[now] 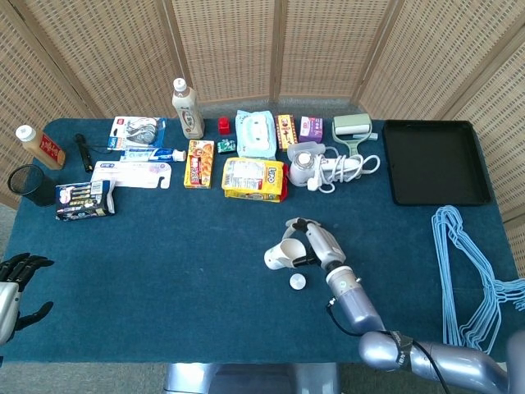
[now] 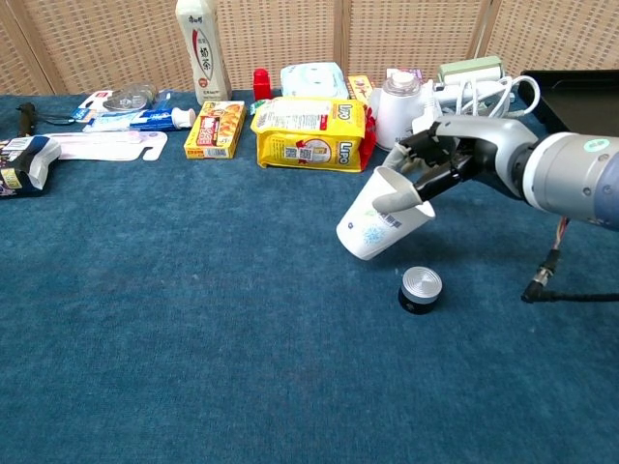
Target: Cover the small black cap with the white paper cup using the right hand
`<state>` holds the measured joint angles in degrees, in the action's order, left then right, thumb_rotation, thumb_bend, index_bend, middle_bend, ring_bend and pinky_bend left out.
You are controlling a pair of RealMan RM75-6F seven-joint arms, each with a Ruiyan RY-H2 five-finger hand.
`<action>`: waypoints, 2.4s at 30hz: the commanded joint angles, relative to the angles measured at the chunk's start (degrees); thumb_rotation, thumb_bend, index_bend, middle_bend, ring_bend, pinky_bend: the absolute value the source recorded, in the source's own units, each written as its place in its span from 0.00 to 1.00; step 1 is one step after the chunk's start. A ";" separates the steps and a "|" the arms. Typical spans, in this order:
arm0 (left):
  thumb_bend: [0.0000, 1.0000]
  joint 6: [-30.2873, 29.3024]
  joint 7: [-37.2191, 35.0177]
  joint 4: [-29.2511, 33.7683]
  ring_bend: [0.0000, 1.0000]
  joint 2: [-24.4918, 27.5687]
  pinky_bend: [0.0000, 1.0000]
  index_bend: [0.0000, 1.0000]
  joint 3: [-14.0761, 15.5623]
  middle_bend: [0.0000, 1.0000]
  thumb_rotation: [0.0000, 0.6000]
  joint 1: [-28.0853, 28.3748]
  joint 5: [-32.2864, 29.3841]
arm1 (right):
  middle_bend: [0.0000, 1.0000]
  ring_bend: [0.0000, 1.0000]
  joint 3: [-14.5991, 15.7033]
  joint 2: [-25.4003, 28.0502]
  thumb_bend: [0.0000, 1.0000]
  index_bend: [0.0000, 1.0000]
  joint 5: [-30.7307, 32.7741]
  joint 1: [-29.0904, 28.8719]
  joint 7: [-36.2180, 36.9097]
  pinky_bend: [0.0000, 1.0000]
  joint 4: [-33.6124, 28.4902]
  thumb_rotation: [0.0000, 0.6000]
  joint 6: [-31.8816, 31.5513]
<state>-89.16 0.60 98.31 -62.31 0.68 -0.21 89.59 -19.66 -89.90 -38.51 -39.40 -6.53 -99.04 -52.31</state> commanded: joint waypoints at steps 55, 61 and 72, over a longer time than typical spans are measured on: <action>0.18 -0.21 -3.30 -3.01 0.17 -0.50 0.18 0.28 0.52 0.28 1.00 -0.66 0.27 | 0.18 0.10 12.65 0.17 0.25 0.30 -15.98 -4.70 -29.61 0.02 4.71 0.92 -5.91; 0.18 -0.14 -3.26 -3.05 0.17 -0.59 0.18 0.28 0.43 0.28 1.00 -0.54 0.34 | 0.19 0.10 13.02 -0.26 0.25 0.31 -15.27 -5.26 -31.50 0.02 4.79 0.93 -6.23; 0.18 0.06 -3.39 -3.29 0.17 -0.71 0.18 0.28 0.40 0.28 1.00 -0.50 0.14 | 0.19 0.10 12.96 -1.50 0.25 0.32 -11.82 -6.60 -35.23 0.02 5.94 0.93 -6.67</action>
<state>-89.11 -2.78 95.03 -63.02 1.08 -0.71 89.72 -6.74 -91.12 -50.94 -45.76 -41.03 -93.28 -58.71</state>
